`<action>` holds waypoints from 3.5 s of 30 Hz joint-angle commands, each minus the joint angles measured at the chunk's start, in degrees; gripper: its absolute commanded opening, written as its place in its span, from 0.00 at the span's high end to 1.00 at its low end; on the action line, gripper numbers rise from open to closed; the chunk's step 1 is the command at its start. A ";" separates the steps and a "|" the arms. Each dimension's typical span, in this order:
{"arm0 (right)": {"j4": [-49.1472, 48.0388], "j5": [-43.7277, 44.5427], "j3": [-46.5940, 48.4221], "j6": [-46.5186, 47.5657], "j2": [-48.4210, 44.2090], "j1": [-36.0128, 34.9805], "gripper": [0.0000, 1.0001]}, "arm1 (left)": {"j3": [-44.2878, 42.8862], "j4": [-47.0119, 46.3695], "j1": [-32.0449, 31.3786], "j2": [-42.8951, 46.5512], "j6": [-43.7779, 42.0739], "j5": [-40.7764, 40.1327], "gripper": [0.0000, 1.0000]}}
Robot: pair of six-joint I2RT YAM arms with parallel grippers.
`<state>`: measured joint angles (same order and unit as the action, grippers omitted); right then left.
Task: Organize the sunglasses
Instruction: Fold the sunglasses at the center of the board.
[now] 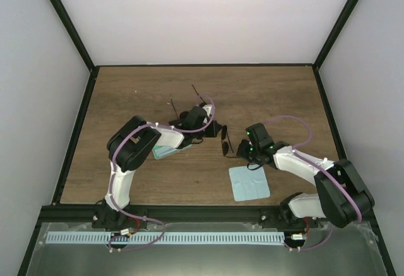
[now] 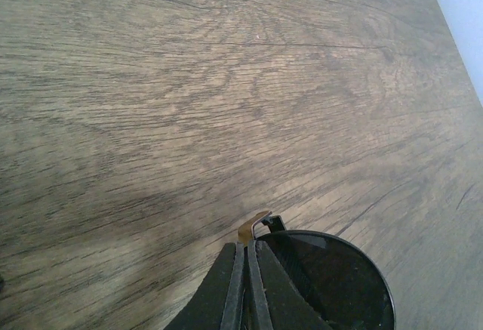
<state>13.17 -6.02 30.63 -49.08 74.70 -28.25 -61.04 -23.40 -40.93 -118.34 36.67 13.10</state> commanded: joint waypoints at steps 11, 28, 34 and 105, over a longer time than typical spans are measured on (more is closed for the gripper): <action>2.93 -2.17 -0.78 1.92 -4.91 0.39 0.99 | -2.12 0.11 -0.16 -2.87 -0.72 1.56 0.96; 2.24 -1.71 -1.36 3.65 0.58 0.38 0.99 | -4.30 0.37 -0.18 -4.70 -0.01 2.86 0.96; 2.17 -0.75 -0.91 2.60 -2.96 0.39 0.99 | -4.43 0.71 -0.19 -4.70 -0.17 3.03 0.96; -2.02 -3.17 16.34 12.16 21.78 5.22 0.97 | -15.44 9.11 -3.29 -11.92 -1.51 6.05 0.93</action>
<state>12.91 -9.15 47.66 -37.67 95.83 -23.35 -76.07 -15.97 -43.48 -128.31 35.79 17.82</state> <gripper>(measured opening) 0.026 0.070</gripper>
